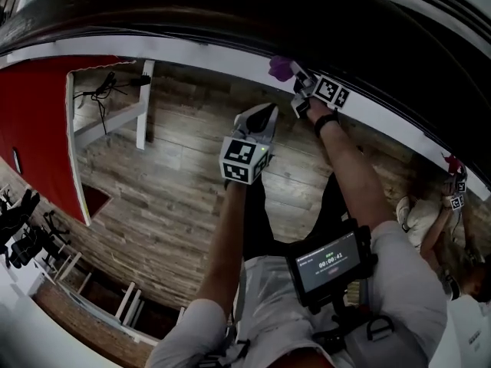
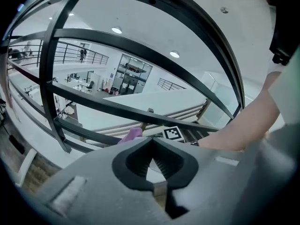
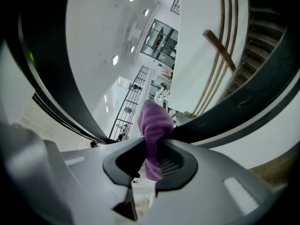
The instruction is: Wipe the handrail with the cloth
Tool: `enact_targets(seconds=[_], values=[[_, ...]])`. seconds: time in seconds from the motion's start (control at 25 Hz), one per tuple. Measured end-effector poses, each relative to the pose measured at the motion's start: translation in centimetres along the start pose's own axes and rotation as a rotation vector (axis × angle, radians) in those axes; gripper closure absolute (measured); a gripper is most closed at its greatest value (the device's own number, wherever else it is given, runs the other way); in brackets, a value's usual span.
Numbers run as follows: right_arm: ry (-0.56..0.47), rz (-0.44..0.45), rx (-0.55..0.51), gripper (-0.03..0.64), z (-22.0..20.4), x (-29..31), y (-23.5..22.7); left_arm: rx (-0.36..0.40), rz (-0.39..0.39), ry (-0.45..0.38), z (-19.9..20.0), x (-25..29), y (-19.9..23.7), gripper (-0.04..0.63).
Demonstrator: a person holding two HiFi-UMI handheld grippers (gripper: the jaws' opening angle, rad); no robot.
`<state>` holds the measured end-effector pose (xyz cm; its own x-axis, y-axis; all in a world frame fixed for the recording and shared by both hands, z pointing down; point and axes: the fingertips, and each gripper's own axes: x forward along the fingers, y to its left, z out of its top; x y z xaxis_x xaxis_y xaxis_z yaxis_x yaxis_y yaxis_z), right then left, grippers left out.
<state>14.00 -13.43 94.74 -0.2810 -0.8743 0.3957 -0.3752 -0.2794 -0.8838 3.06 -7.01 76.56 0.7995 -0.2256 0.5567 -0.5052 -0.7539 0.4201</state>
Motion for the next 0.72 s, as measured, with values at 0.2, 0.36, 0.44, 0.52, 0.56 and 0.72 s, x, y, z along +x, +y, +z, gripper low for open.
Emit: enact_targets(seconds=[0.2,0.36,0.44,0.52,0.56,0.72], values=[[-0.072,0.008,0.055,0.554,2.2,-4.8,-1.0,0.036,-0.058,0.017,0.1,1.7,-4.7,0.595],[-0.113,0.002,0.076,0.554,2.7,-6.4,-3.0,0.060,-0.096,0.031,-0.6,3.2,-5.4,0.595],[-0.122,-0.007,0.075,0.554,2.9,-7.3,-3.8,0.069,-0.113,0.042,-0.8,3.9,-5.9,0.595],[-0.125,-0.020,0.072,0.554,3.1,-8.3,-4.5,0.075,-0.129,0.051,-1.1,4.6,-6.5,0.595],[-0.130,-0.025,0.069,0.554,3.3,-8.9,-4.8,0.079,-0.138,0.055,-1.2,5.0,-6.9,0.595],[-0.174,-0.027,0.075,0.554,4.6,-11.6,-6.2,0.104,-0.183,0.069,-1.5,6.7,-9.3,0.595]])
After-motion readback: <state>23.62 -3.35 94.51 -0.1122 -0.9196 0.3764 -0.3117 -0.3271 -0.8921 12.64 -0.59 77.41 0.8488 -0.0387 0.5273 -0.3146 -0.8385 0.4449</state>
